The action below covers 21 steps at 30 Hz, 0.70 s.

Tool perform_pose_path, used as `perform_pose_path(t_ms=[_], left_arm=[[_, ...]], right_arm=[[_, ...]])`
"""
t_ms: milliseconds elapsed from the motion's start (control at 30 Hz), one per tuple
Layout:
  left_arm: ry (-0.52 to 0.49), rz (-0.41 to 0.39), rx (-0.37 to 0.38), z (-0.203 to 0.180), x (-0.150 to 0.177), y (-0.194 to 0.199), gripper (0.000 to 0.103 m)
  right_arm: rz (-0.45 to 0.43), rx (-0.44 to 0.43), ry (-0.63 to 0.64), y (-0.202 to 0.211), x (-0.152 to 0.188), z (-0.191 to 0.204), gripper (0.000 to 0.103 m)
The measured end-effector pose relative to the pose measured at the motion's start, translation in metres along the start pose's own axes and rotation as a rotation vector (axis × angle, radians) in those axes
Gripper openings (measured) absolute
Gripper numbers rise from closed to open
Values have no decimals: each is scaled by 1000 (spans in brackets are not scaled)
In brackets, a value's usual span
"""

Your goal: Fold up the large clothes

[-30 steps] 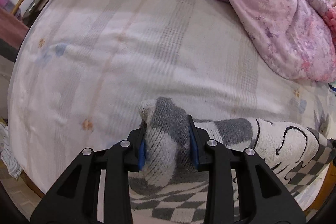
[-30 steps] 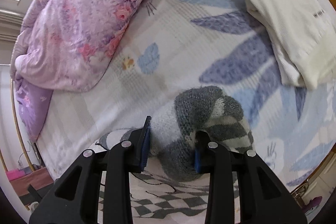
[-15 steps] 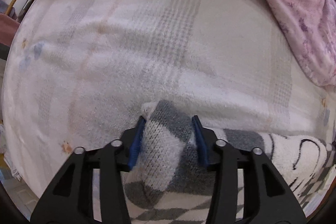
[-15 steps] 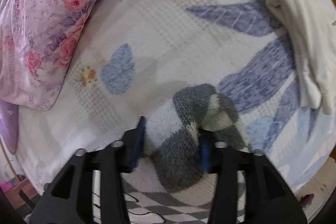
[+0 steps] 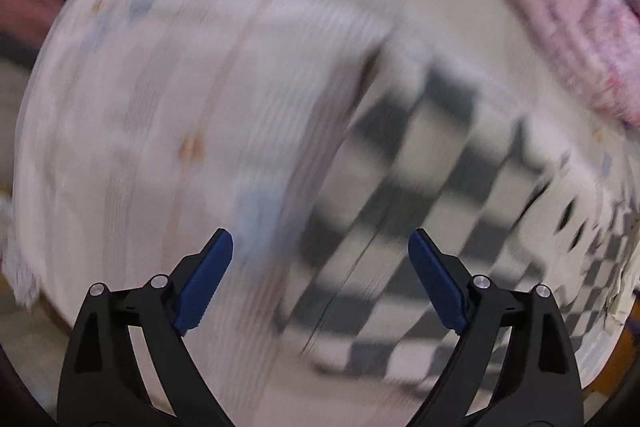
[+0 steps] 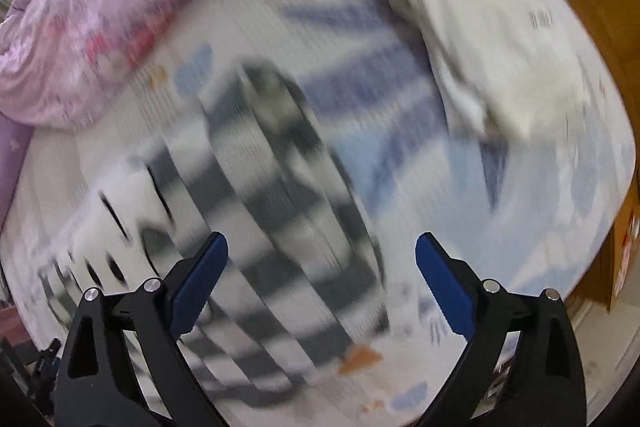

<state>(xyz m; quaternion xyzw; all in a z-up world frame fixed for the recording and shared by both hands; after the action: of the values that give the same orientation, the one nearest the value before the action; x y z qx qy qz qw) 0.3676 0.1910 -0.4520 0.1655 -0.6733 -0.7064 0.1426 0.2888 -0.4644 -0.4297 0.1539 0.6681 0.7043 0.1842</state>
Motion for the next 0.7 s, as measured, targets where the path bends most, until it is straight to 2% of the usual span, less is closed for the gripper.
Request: perform_pose_path(t_ms=[67,133,167,200,233,267,300,367,400,500,533,633,700], left_arm=[[55,66,10,20,26,-22,90],[116,88,21,36,43,-41,89],[142,91,27,42,49,-48,85],[184,80,95,48,54,-55,75],[240,69,219,53,58,-59,45],[300,80,312,56,60,-61,32],[327,87,314,58,61,-61,29],[303,104,280,53,61,-53,19],[247,96,245,45,61,-40,18],[137,75,219,27,70,-8,17],[117,76,212,23,76,-2,17],[104,112,169,19,91,-13,18],[97,119,131,18,95,-37,21]], right_arm=[[65,6,-35,-22,32,-20,91],[103,-27,-91,-45,55,-33,91],[116,-52,-125,-56,64,-39,89],[139,-89,-172,-70,72,-43,83],[166,-154,-228,-83,78,-46,54],[170,-213,-257,-89,80,-46,23],[169,-317,-314,-97,82,-44,18],[161,-326,-369,-99,81,-45,13],[157,-324,-372,-94,81,-45,12],[86,-284,-272,-58,76,-56,10],[90,-311,-277,-52,76,-64,10],[92,-316,-287,-46,69,-87,10],[102,-302,-317,-64,66,-93,11]])
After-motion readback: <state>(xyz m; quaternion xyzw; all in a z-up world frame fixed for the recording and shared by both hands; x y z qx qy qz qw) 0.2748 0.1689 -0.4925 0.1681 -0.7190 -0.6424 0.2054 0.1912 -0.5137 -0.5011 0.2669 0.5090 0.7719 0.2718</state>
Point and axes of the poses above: each gripper's, at about its wrist camera, not at the fingertips, and y roughly against the way its jaws point, z to its left, x to its underside, the point moved 2 cm from there along -y, roughly the way its jaws point, and after that the axes turned 2 degrees about y, right-handed, at the moved point
